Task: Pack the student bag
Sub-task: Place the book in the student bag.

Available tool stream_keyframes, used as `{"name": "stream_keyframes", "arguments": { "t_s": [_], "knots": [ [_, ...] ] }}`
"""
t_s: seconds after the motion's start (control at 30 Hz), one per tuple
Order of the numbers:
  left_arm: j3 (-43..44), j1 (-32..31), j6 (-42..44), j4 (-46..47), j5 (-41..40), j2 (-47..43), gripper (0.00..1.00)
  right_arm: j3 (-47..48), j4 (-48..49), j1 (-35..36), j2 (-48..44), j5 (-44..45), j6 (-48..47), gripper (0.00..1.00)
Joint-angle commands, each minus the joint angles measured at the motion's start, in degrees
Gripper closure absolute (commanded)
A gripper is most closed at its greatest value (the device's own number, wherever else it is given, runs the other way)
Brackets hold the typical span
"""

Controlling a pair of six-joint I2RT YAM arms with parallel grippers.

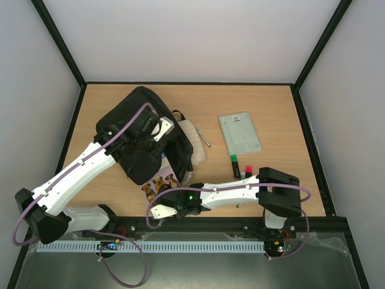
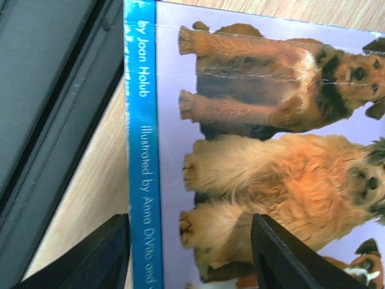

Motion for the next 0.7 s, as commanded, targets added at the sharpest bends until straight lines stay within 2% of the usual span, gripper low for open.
{"name": "stream_keyframes", "arguments": {
  "t_s": [0.0,0.1,0.17,0.5,0.67],
  "knots": [
    [-0.44,0.15,0.54,2.55,1.48,-2.07,0.98,0.31,3.99,0.62,2.7,5.16,1.98,0.47],
    [-0.62,0.15,0.52,2.53,1.82,-2.08,0.98,1.15,4.75,0.6,4.31,8.14,3.17,0.58],
    [-0.63,0.15,0.49,2.53,2.21,-2.12,0.98,0.83,5.6,0.35,4.12,9.17,3.05,0.62],
    [-1.23,0.15,0.71,2.73,4.47,-2.21,0.98,2.41,9.41,-5.81,1.77,13.52,1.62,0.74],
    [-1.34,0.14,0.7,2.8,6.15,-1.97,0.98,4.15,12.63,-9.61,3.53,14.5,2.19,0.75]
  ]
}}
